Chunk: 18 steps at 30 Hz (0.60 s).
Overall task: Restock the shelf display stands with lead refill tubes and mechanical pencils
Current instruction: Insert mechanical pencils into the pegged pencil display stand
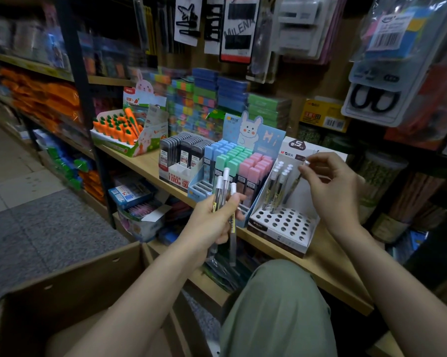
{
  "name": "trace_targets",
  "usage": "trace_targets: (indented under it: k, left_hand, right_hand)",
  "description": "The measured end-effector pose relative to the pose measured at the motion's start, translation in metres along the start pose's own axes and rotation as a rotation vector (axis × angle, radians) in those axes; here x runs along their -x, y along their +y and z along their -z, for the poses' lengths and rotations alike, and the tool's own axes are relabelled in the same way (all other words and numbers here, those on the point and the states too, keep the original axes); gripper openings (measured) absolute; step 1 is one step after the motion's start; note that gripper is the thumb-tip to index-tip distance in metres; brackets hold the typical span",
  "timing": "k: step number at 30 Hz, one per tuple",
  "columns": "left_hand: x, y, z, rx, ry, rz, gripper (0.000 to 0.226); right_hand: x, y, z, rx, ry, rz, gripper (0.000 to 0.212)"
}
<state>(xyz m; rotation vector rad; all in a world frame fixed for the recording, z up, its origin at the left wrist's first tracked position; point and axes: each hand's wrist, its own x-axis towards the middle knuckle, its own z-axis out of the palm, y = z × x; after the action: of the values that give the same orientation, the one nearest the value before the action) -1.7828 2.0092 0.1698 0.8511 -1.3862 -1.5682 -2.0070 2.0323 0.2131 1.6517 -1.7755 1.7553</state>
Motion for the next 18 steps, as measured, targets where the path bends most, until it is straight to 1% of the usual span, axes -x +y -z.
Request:
trace_targets:
  k: [3, 6, 11, 15, 18]
  left_hand:
    - [-0.002, -0.002, 0.002, 0.058, 0.060, 0.013, 0.020]
    - [-0.002, -0.003, 0.003, 0.097, 0.075, 0.038, 0.018]
    - [-0.001, 0.001, -0.002, 0.103, 0.004, 0.081, 0.019]
    - [0.005, 0.005, -0.008, 0.020, -0.102, 0.033, 0.019]
    - [0.007, 0.005, -0.009, 0.021, -0.092, 0.016, 0.019]
  right_hand:
    - [-0.004, 0.001, 0.001, 0.041, -0.007, -0.010, 0.012]
    - [-0.007, 0.001, 0.003, 0.099, 0.012, -0.018, 0.009]
    - [-0.012, 0.002, 0.002, 0.141, 0.002, -0.056, 0.008]
    - [-0.020, -0.001, -0.001, 0.263, -0.047, -0.054, 0.009]
    - [-0.020, -0.001, -0.003, 0.306, -0.111, -0.031, 0.013]
